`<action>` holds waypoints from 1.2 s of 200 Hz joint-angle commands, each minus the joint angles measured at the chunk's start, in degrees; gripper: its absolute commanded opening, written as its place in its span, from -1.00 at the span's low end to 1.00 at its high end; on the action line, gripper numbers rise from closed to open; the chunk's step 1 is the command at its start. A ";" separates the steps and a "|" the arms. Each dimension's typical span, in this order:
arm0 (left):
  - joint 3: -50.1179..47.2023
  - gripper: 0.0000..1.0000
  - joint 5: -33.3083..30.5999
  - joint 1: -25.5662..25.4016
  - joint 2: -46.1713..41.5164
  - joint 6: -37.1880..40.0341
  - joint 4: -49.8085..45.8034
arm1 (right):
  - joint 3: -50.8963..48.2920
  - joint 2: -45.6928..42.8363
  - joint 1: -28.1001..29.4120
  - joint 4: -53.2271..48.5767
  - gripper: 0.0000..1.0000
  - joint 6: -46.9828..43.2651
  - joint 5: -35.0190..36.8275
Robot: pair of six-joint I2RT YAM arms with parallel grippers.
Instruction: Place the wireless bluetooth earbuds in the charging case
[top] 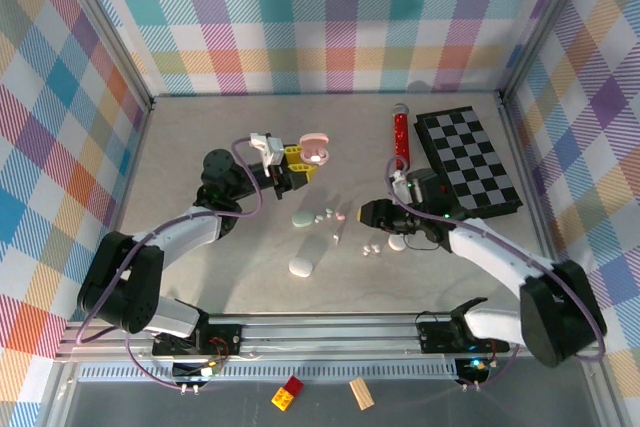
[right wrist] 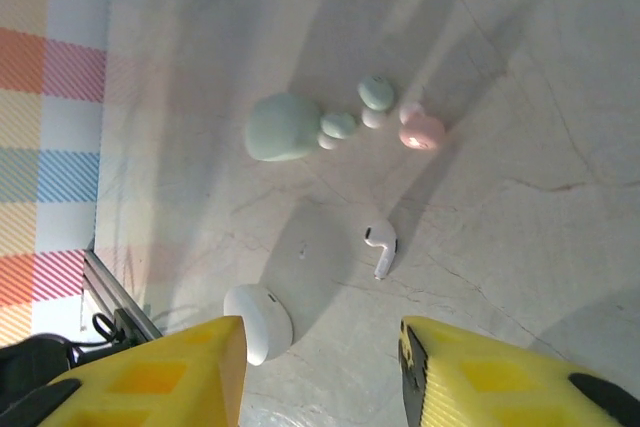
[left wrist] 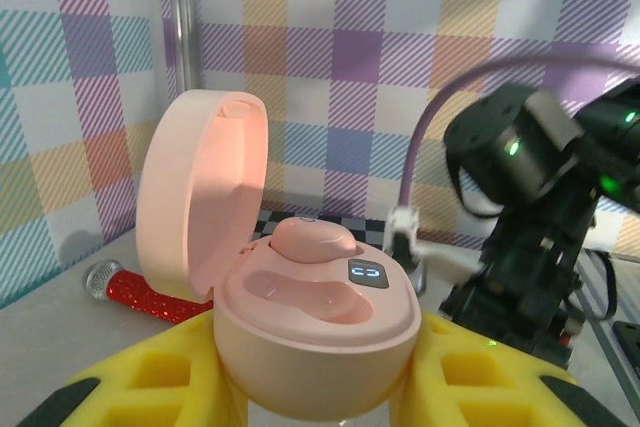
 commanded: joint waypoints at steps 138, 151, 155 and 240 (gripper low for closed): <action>-1.05 -0.36 1.61 1.45 -3.12 -0.29 2.01 | 5.20 23.31 5.02 18.33 -0.18 21.72 3.20; -1.05 -0.36 1.60 1.45 -3.21 -0.36 1.93 | 5.86 24.44 5.00 17.99 -0.19 22.21 3.43; -1.05 -0.37 1.69 1.46 -3.21 -0.34 1.90 | 5.98 24.77 5.01 17.83 -0.19 22.39 3.58; -1.05 -0.36 1.86 1.63 -4.86 1.10 -0.93 | 7.47 26.75 4.79 16.32 -0.23 26.10 6.53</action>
